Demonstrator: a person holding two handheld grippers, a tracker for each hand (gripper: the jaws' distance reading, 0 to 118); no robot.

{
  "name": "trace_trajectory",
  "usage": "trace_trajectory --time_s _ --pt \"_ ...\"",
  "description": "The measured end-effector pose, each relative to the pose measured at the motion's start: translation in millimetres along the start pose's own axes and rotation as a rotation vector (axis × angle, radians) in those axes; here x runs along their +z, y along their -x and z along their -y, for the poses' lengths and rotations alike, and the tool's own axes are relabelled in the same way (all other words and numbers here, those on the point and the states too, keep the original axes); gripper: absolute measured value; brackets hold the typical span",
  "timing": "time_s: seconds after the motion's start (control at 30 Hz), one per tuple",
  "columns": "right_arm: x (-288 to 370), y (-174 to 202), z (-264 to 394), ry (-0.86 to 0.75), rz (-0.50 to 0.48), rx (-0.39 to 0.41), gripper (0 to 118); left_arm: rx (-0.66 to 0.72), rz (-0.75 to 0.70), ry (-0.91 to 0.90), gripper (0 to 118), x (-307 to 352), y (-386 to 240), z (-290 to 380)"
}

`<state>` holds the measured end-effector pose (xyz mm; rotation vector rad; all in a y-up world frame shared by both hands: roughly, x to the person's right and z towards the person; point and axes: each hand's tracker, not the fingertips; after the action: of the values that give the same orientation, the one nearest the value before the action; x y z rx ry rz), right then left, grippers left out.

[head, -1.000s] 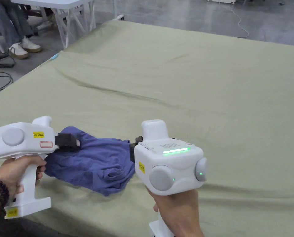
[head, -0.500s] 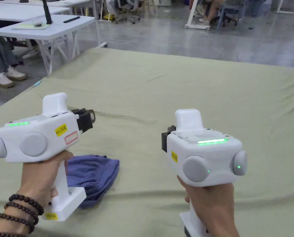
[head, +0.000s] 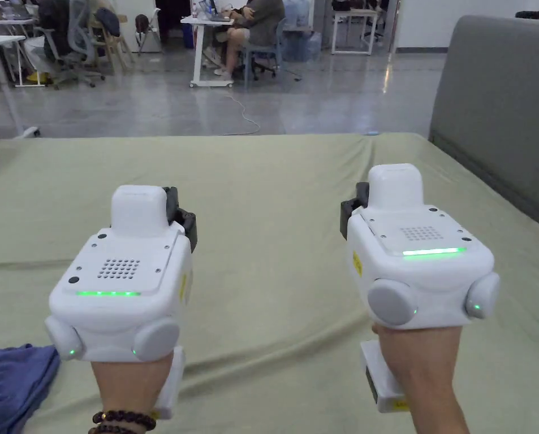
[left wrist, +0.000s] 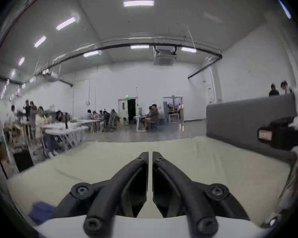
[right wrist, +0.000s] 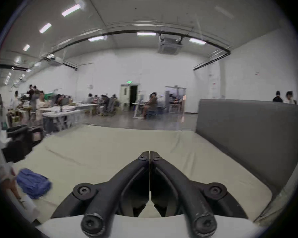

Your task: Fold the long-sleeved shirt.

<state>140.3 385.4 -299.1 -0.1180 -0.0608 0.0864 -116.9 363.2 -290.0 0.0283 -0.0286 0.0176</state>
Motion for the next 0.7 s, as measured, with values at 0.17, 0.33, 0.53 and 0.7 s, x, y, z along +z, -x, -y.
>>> trace_trajectory --time_s 0.17,0.33,0.53,0.7 --pt "20 -20 33 -0.033 0.008 -0.029 0 0.01 -0.006 0.04 0 23 3 37" --pt "37 -19 64 -0.022 0.061 -0.004 0 0.009 -0.053 0.085 0 43 13 58" --pt "40 -12 78 0.005 0.039 0.026 0 -0.011 -0.065 0.114 0 51 18 70" --pt "40 -13 74 -0.001 0.028 0.002 0 -0.038 -0.07 0.13 0 48 10 73"
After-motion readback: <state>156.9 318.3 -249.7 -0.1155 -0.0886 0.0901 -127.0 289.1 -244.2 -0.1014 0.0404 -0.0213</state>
